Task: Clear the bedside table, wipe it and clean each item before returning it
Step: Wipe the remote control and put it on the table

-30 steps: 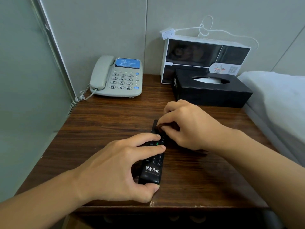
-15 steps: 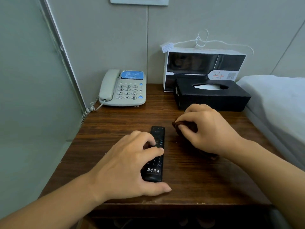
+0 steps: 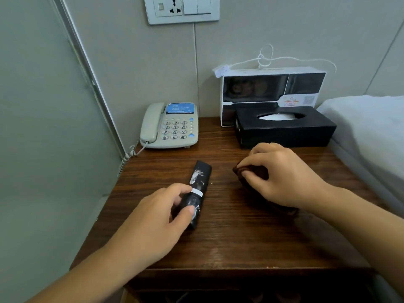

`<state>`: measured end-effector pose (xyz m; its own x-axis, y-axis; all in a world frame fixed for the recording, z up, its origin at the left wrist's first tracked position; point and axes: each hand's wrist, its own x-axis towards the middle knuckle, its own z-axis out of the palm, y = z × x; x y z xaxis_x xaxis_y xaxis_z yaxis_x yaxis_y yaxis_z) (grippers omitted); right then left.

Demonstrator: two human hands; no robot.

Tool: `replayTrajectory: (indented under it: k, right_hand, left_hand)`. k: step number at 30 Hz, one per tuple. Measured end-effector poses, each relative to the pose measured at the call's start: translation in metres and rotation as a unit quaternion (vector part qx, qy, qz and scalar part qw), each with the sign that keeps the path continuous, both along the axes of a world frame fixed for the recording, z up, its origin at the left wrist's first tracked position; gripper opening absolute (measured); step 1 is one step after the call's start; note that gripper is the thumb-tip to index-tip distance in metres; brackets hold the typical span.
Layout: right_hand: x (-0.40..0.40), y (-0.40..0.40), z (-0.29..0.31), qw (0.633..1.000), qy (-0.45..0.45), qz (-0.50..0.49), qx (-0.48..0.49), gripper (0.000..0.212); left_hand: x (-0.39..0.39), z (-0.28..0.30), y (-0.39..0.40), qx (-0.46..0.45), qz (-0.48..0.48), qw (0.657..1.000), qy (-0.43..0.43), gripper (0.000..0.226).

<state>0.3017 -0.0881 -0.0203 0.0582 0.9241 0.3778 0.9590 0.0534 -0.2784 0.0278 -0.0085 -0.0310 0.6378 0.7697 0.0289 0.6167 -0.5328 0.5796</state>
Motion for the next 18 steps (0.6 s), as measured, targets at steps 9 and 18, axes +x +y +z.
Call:
replayTrajectory:
  k: [9, 18]
  right_hand:
    - [-0.014, 0.013, 0.002, 0.998, 0.065, -0.004, -0.009, 0.027]
    - [-0.035, 0.049, 0.006, 0.983, 0.169, -0.063, 0.017, 0.04]
  left_hand:
    - [-0.001, 0.005, 0.006, 0.051, -0.001, 0.991, 0.126, 0.111]
    - [0.005, -0.006, 0.003, 0.112, -0.024, 0.983, 0.143, 0.091]
